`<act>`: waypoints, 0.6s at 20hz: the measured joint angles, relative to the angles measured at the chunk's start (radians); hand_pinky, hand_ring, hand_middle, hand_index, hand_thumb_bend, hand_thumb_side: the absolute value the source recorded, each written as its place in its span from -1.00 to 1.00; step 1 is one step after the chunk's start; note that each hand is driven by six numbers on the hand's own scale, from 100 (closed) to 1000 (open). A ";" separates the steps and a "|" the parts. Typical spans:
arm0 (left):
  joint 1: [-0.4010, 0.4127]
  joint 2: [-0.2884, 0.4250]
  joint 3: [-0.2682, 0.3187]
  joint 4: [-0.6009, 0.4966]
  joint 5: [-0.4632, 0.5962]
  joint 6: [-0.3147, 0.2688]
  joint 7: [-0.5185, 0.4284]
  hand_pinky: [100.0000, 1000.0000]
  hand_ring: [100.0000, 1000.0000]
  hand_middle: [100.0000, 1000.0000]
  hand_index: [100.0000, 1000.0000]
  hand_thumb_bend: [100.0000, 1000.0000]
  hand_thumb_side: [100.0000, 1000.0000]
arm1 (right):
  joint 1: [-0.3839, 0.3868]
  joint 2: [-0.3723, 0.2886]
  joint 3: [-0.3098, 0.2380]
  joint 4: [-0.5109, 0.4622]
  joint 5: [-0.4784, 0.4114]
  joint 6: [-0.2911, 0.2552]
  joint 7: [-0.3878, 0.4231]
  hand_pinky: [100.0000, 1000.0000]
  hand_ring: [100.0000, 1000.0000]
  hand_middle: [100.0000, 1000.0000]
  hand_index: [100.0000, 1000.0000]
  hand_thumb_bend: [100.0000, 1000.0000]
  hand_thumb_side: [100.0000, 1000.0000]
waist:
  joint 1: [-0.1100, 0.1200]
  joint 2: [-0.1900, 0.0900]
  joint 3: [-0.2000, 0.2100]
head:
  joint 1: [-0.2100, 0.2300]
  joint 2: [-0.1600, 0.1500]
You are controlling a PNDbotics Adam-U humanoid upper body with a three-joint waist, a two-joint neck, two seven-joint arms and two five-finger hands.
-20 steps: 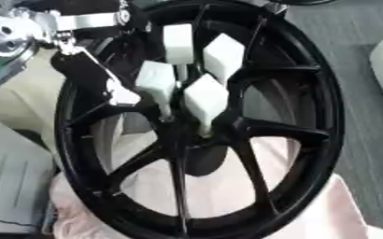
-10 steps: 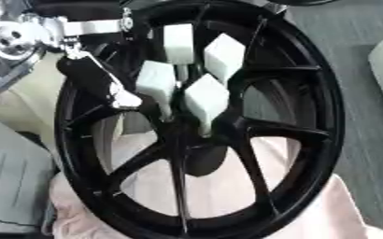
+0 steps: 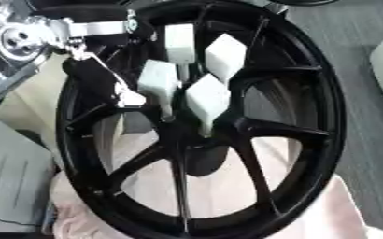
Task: Pull the pin out of the wheel hub.
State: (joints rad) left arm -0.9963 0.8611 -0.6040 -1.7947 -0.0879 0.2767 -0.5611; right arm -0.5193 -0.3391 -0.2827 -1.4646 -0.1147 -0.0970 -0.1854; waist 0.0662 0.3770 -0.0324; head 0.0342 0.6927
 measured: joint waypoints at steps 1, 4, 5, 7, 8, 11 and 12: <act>0.000 0.000 0.000 0.000 0.000 -0.001 0.001 -0.20 -0.19 -0.10 0.25 -0.35 -0.77 | 0.000 0.000 0.000 0.000 0.000 0.000 0.000 0.68 0.45 0.22 0.35 -0.54 -0.01 | 0.000 0.000 0.000 | 0.000 0.000; -0.001 -0.006 -0.002 0.006 0.000 -0.003 0.003 -0.22 -0.23 -0.15 0.20 -0.37 -0.79 | 0.000 0.000 0.000 0.000 0.000 0.000 0.000 0.68 0.45 0.22 0.35 -0.54 -0.01 | 0.000 0.000 0.000 | 0.000 0.000; -0.001 -0.009 -0.002 0.006 0.000 -0.004 0.003 -0.23 -0.25 -0.17 0.18 -0.37 -0.80 | 0.000 0.000 0.000 0.000 0.000 0.000 -0.001 0.68 0.45 0.22 0.35 -0.54 -0.01 | 0.000 0.000 0.000 | 0.000 0.000; -0.002 -0.009 -0.003 0.006 0.000 -0.005 0.002 -0.26 -0.29 -0.23 0.11 -0.40 -0.82 | 0.000 0.000 0.000 0.000 0.000 0.000 -0.001 0.68 0.45 0.22 0.35 -0.54 -0.01 | 0.000 0.000 0.000 | 0.000 0.000; -0.002 -0.009 -0.003 0.006 0.000 -0.006 0.003 -0.27 -0.31 -0.26 0.08 -0.41 -0.83 | 0.000 0.000 0.000 0.000 0.000 -0.001 -0.002 0.68 0.45 0.22 0.35 -0.54 -0.01 | 0.000 0.000 0.000 | 0.000 0.000; -0.003 -0.009 -0.003 0.006 0.000 -0.008 0.005 -0.32 -0.38 -0.36 -0.02 -0.42 -0.88 | -0.001 0.000 0.000 0.000 0.000 -0.001 -0.003 0.68 0.45 0.22 0.35 -0.55 0.00 | 0.000 0.000 0.000 | 0.000 0.000; -0.003 -0.009 -0.003 0.006 0.000 -0.008 0.005 -0.33 -0.40 -0.38 -0.04 -0.43 -0.89 | -0.001 0.000 0.000 0.000 0.000 0.000 -0.004 0.68 0.45 0.22 0.35 -0.54 0.00 | 0.000 0.000 0.000 | 0.000 0.000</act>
State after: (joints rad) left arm -0.9993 0.8519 -0.6065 -1.7884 -0.0879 0.2684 -0.5560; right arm -0.5200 -0.3389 -0.2827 -1.4646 -0.1147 -0.0968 -0.1899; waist 0.0657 0.3770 -0.0325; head 0.0344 0.6927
